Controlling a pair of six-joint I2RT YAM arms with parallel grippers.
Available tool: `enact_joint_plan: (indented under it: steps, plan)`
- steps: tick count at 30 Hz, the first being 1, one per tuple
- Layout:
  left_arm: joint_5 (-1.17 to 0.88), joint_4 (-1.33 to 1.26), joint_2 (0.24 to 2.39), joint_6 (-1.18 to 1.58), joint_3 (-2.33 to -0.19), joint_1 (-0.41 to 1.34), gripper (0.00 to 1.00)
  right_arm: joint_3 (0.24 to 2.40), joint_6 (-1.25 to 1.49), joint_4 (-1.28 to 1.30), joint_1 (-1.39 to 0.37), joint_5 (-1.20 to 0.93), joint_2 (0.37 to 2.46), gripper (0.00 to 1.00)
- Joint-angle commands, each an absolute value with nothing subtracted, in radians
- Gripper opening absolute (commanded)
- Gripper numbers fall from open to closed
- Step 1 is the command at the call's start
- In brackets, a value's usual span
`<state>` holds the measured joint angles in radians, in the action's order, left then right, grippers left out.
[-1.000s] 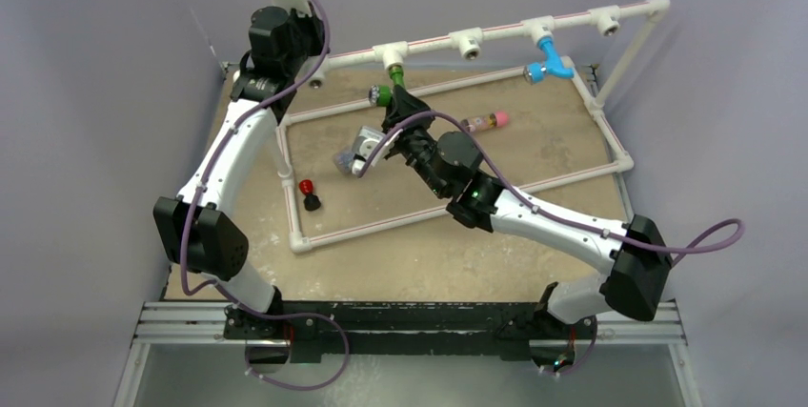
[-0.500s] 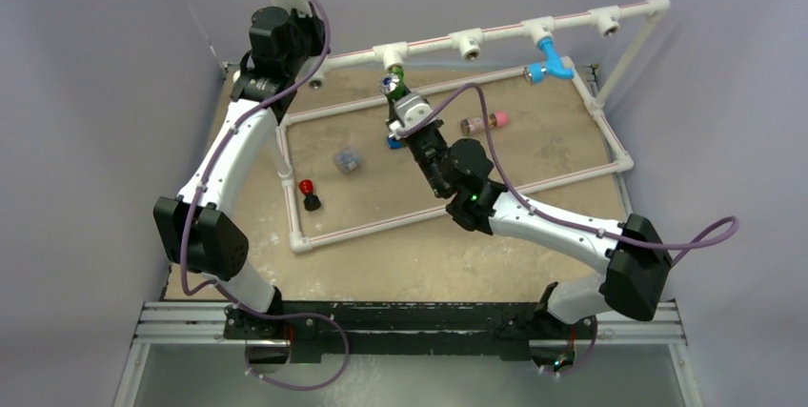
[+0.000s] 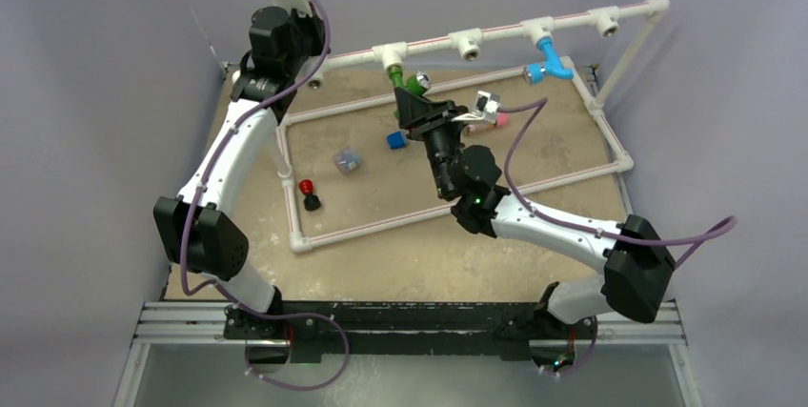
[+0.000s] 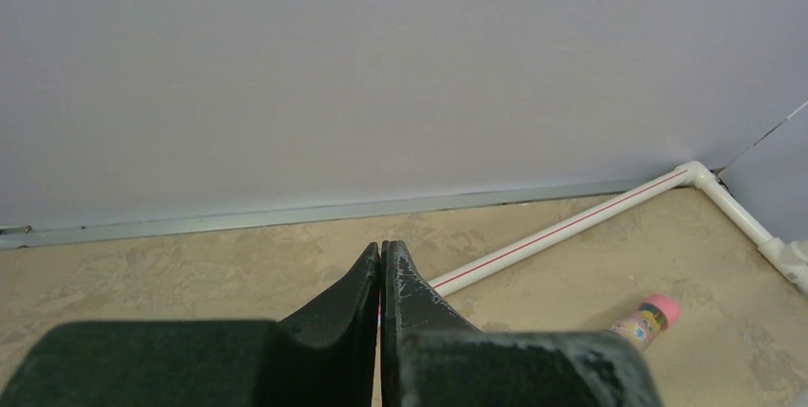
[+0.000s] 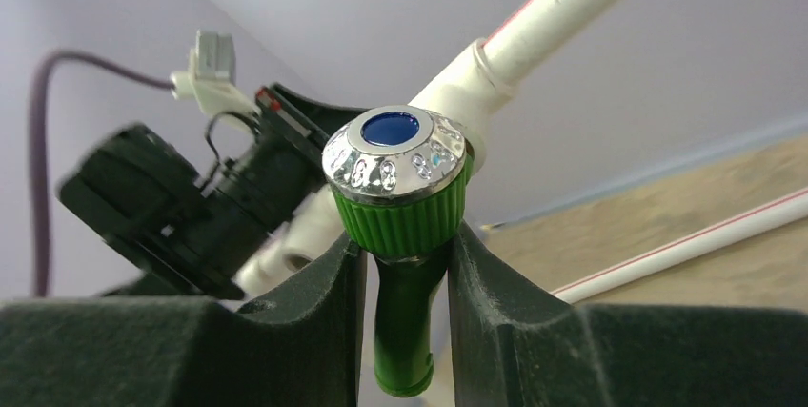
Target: Install the water faucets
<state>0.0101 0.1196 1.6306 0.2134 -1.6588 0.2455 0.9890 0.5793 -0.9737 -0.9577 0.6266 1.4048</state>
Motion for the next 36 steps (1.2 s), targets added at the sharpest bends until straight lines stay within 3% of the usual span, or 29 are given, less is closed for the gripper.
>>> enact_joint_plan:
  steps: [1, 9, 17, 22, 31, 36]
  plan:
    - [-0.066, 0.369, 1.692, 0.207, -1.584, 0.279, 0.0, 0.961, 1.147, -1.003, -0.99, 0.583, 1.393, 0.0]
    - [-0.08, 0.368, 1.686, 0.213, -1.583, 0.278, 0.0, 0.915, 1.677, -0.914, -0.966, 0.52, 1.392, 0.0]
    - [-0.083, 0.367, 1.678, 0.212, -1.579, 0.279, 0.0, 0.839, 2.004, -0.992, -0.917, 0.312, 1.432, 0.0]
    - [-0.084, 0.369, 1.673, 0.21, -1.574, 0.279, 0.0, 0.813, 2.044, -1.063, -0.908, 0.262, 1.451, 0.01]
    - [-0.083, 0.366, 1.67, 0.207, -1.568, 0.278, 0.0, 0.818, 1.926, -1.029, -0.875, 0.227, 1.419, 0.47]
    - [-0.084, 0.364, 1.673, 0.206, -1.566, 0.279, 0.0, 0.782, 1.847, -1.04, -0.863, 0.227, 1.38, 0.56]
